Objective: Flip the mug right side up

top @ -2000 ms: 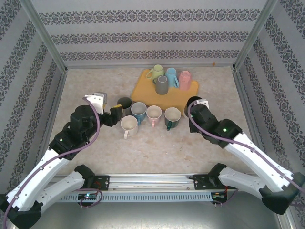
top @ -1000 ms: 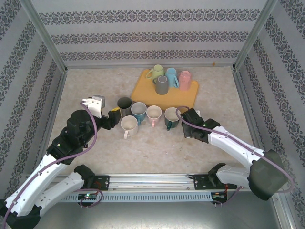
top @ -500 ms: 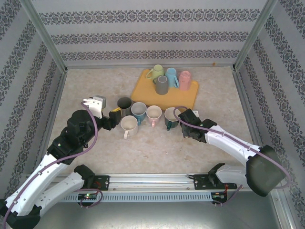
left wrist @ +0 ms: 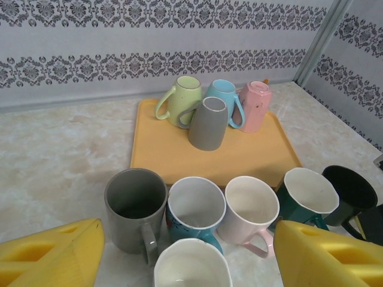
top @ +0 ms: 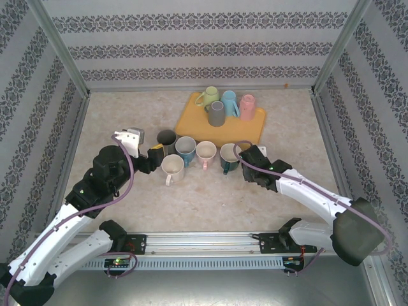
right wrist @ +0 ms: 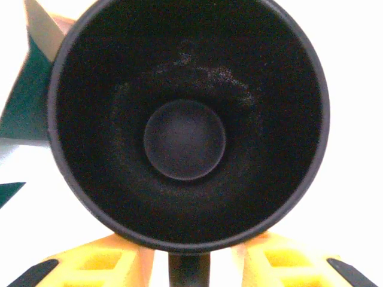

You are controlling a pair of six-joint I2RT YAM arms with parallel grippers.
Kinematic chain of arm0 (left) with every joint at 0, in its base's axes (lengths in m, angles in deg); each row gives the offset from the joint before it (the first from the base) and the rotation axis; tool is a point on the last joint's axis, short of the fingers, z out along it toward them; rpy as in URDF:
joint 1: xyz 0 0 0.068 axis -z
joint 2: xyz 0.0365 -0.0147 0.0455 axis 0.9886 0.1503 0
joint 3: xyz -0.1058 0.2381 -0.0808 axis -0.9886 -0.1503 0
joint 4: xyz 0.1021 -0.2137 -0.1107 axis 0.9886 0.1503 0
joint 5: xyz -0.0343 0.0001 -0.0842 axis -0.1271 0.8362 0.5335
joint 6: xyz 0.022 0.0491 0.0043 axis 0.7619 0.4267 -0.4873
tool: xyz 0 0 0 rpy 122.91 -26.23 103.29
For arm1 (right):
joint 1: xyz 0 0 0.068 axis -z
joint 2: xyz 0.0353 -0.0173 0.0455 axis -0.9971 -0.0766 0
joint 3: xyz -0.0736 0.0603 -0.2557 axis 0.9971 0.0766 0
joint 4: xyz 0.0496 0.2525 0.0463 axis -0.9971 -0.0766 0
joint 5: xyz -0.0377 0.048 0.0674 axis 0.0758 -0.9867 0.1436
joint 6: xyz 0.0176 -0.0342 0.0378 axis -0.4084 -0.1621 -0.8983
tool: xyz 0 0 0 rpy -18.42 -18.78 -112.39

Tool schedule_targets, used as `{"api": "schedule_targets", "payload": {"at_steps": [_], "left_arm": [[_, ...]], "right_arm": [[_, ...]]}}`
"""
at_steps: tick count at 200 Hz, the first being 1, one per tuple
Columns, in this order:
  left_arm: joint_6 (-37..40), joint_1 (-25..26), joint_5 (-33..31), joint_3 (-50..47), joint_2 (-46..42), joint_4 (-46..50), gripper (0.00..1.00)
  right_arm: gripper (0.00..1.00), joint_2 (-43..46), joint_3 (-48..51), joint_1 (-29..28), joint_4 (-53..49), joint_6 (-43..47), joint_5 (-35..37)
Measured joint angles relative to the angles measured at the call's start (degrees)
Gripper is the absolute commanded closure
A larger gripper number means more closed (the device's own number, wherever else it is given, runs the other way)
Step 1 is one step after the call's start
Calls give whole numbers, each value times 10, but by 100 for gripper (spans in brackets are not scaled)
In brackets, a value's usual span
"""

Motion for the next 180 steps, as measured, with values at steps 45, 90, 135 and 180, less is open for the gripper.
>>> {"api": "schedule_targets", "payload": {"at_steps": [45,90,135,180], "left_arm": [[0,0,9,0,28,-2,26],[-2,0,39,17,88,2,28],[-21,1,78,98,176,31,30],[-29,36,94,177,262,59,29]], "right_arm": [[41,90,-33,0,-76,12,-13],[40,188,-132,0,-171,17,-28],[35,195,-219,7,-235,35,-35],[36,115,-237,94,-194,69,-89]]}}
